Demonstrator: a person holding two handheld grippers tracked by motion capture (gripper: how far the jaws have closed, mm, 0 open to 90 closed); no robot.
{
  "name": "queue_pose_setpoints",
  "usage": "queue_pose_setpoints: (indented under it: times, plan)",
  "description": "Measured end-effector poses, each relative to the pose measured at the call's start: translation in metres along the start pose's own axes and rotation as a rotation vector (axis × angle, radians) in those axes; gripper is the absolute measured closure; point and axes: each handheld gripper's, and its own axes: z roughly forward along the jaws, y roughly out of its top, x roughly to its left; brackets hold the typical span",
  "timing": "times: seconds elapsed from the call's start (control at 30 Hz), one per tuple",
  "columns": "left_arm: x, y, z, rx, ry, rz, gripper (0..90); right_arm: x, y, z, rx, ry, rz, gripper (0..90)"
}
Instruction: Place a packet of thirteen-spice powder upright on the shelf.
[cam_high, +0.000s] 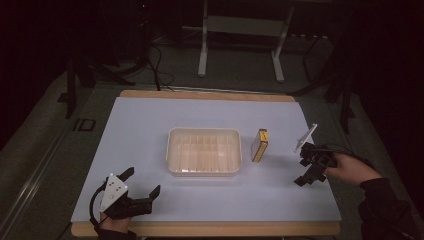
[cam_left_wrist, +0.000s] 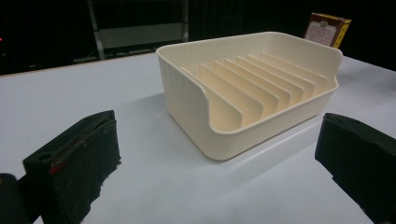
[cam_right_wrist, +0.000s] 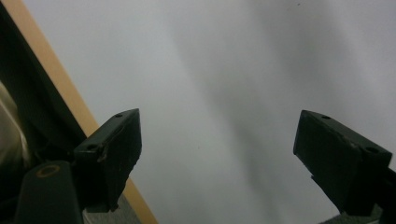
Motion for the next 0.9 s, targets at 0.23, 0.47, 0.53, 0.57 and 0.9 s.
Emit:
queue_pose_setpoints:
  times: [0.23, 0.47, 0.53, 0.57, 0.9]
  plan:
    - [0.000, -0.001, 0.001, 0.006, -0.005, 0.000, 0.0, 0.007, 0.006, -0.001, 0.092, 0.024, -0.122, 15.2]
    - [0.001, -0.002, 0.001, 0.004, -0.008, 0.001, 0.0, 0.019, 0.012, 0.002, 0.141, 0.064, -0.225, 17.9]
    - [0.001, -0.002, 0.000, 0.005, -0.011, 0.001, 0.0, 0.023, 0.014, 0.005, 0.158, 0.086, -0.239, 17.9]
    - [0.001, -0.002, 0.000, 0.004, -0.012, 0.000, 0.0, 0.025, 0.015, 0.006, 0.163, 0.094, -0.248, 17.9]
    - [0.000, -0.001, 0.001, 0.004, -0.012, -0.002, 0.0, 0.039, 0.033, 0.010, 0.192, 0.114, -0.320, 15.6]
